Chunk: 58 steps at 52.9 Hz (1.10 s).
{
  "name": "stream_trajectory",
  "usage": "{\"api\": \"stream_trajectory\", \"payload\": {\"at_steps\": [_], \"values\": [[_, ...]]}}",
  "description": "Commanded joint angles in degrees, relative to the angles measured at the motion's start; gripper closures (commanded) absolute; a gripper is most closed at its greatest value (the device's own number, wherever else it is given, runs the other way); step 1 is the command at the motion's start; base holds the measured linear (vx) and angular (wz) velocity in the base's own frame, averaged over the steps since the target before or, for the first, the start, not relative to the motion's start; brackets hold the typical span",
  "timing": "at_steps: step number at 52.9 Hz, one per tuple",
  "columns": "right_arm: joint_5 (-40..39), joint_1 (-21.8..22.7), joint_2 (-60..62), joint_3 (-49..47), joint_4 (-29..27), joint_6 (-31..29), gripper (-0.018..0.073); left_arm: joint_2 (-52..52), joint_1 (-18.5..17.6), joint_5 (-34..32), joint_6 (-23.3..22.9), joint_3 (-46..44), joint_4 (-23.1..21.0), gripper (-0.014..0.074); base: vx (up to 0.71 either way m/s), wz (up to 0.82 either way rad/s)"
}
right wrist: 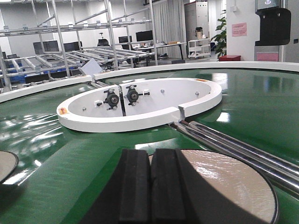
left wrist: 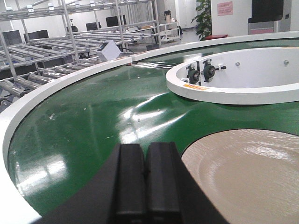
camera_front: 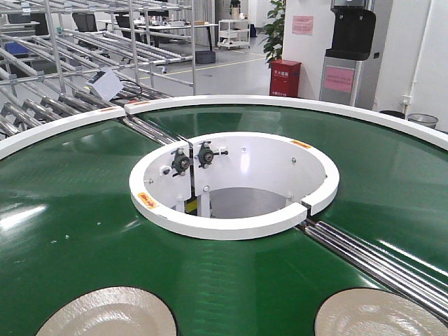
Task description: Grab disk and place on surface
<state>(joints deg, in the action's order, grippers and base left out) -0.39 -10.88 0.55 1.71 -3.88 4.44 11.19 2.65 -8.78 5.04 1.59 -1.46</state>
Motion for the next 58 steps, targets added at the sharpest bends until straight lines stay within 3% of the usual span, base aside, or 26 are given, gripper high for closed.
{"api": "stream_trajectory", "payload": {"at_steps": [1, 49, 58], "values": [[-4.74, 0.21, 0.49, 1.09, 0.65, -0.04, 0.0568, 0.48, -0.56, -4.6, -0.32, 0.63, -0.18, 0.0598, 0.0, 0.0], [-4.67, 0.21, 0.49, 1.09, 0.65, -0.04, 0.0568, 0.48, -0.56, -4.6, -0.32, 0.63, -0.18, 0.0598, 0.0, 0.0], [-6.56, 0.21, 0.49, 1.09, 0.65, -0.04, 0.0568, 0.48, -0.55, -8.86, -1.54, 0.07, -0.67, 0.0598, 0.0, 0.0]]}}
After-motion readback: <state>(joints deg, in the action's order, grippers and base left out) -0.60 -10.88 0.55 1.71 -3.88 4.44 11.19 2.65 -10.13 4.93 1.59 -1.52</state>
